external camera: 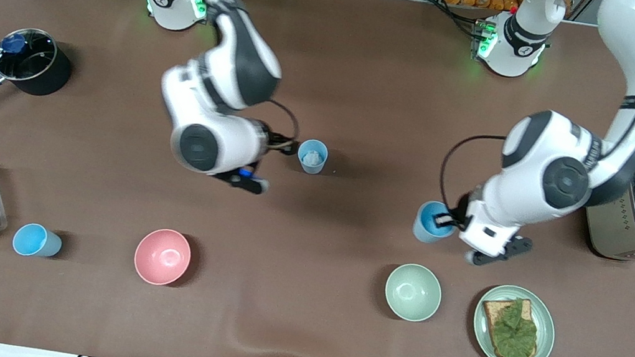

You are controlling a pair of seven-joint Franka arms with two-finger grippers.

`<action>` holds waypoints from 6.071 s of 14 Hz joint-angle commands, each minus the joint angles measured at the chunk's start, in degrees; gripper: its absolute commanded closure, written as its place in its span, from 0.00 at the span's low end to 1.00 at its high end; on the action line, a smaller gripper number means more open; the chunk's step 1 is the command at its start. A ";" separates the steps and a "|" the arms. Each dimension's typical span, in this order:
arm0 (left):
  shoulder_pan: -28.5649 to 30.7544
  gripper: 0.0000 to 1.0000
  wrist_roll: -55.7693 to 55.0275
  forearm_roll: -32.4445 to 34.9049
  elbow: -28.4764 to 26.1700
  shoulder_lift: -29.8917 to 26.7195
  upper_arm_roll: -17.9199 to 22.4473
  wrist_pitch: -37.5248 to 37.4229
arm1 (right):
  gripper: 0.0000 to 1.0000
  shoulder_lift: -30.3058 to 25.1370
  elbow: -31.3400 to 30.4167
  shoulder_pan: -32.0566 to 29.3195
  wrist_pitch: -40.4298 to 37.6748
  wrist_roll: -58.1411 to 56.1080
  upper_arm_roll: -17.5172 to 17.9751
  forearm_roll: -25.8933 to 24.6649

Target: Stack blue cups with both arms

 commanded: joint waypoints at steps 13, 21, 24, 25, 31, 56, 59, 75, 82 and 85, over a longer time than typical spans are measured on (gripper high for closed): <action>-26.17 1.00 -24.49 5.24 6.33 10.42 0.78 0.12 | 0.00 -5.58 4.09 -26.41 -4.09 -32.51 -0.67 -16.38; -28.91 1.00 -27.13 6.30 6.33 12.44 0.87 0.21 | 0.00 -12.87 4.71 -28.36 -4.97 -49.21 -2.25 -21.48; -29.08 1.00 -27.22 6.57 6.33 12.97 0.87 0.21 | 0.00 -17.16 0.44 -27.66 -5.51 -48.34 -3.40 -23.23; -29.34 1.00 -27.22 6.57 6.42 12.97 0.96 0.21 | 0.00 -19.71 -2.64 -27.22 -4.28 -47.11 -3.40 -24.02; -29.35 0.00 -27.04 9.28 9.49 12.62 1.57 0.21 | 0.00 -30.80 -13.39 -29.58 -1.28 -42.70 0.55 -26.14; 7.12 0.00 11.85 0.06 1.85 -17.52 5.35 -23.06 | 0.00 -30.10 -12.87 -30.38 0.74 -43.50 0.65 -23.85; 7.22 0.00 18.97 0.59 1.59 -19.20 6.23 -25.19 | 0.00 -30.10 -12.87 -30.47 0.56 -43.59 0.65 -23.85; -1.04 0.00 44.49 -1.60 5.97 -24.39 21.59 -35.21 | 0.00 -30.10 -12.78 -30.29 0.48 -43.59 0.65 -23.76; -2.98 0.00 44.85 -1.87 6.60 -23.94 25.83 -35.21 | 0.00 -30.10 -12.78 -30.21 0.39 -43.59 0.65 -23.76; -3.77 0.00 44.94 -1.52 6.24 -23.86 25.66 -35.12 | 0.00 -30.10 -12.78 -30.29 0.39 -43.59 0.65 -23.76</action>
